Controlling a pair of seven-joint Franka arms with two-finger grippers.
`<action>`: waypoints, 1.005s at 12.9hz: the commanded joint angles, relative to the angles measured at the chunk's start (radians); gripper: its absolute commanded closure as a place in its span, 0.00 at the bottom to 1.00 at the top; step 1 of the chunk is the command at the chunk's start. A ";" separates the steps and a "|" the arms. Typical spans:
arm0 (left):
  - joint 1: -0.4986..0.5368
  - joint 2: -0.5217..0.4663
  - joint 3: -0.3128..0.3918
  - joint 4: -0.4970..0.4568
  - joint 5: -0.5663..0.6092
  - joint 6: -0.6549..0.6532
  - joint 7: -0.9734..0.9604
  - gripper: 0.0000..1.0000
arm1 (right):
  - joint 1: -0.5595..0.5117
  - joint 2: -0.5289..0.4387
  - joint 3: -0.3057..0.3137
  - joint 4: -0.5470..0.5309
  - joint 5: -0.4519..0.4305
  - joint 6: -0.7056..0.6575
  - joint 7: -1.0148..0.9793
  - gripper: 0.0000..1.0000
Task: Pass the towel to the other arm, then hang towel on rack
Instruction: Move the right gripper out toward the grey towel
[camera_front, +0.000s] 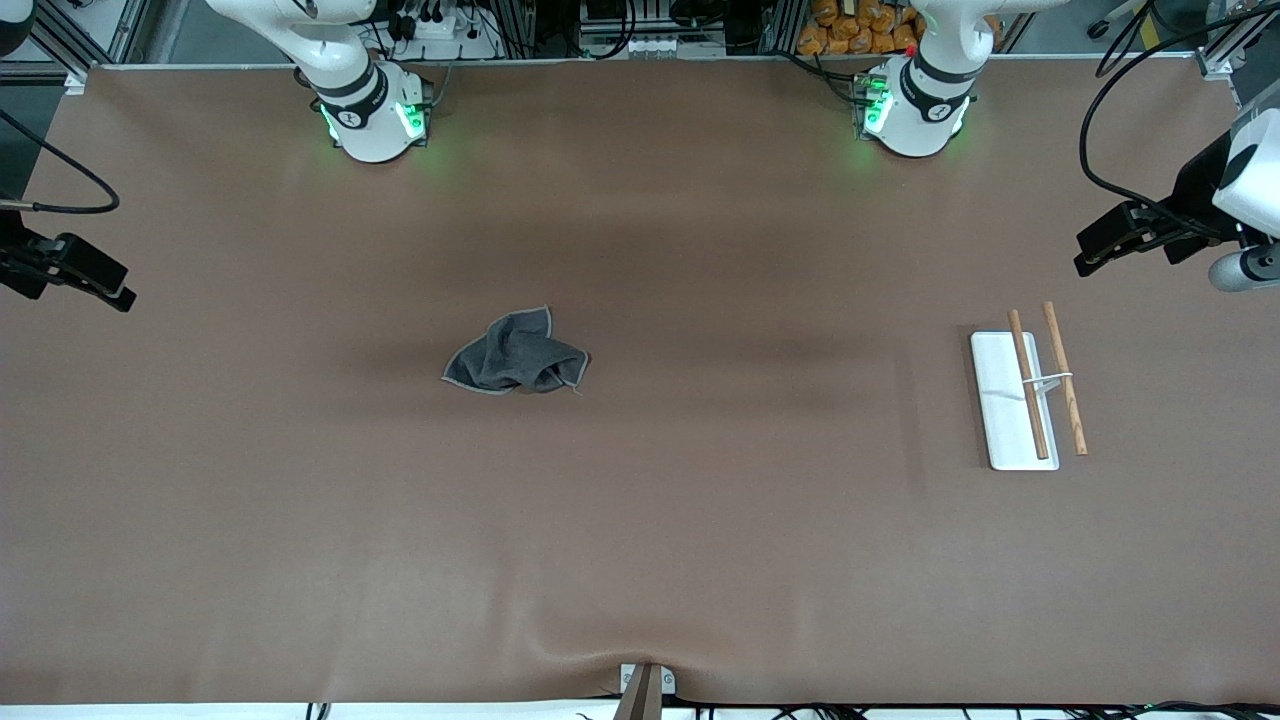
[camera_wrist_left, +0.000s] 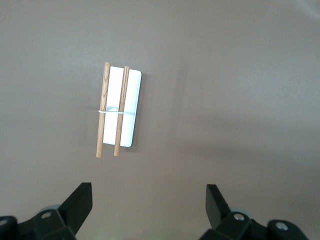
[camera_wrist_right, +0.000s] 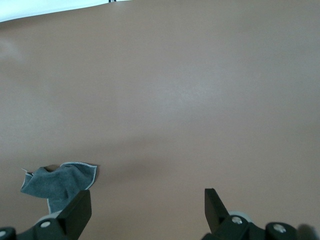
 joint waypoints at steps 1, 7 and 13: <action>0.000 0.007 0.000 0.026 0.005 -0.023 0.013 0.00 | -0.011 -0.004 0.007 -0.001 0.012 -0.009 0.015 0.00; 0.004 0.007 -0.003 0.019 0.004 -0.023 0.018 0.00 | -0.016 0.031 0.005 0.003 0.009 0.004 0.003 0.00; 0.001 0.008 -0.006 -0.010 0.004 -0.023 0.020 0.00 | 0.098 0.177 0.015 -0.001 0.014 -0.008 0.018 0.00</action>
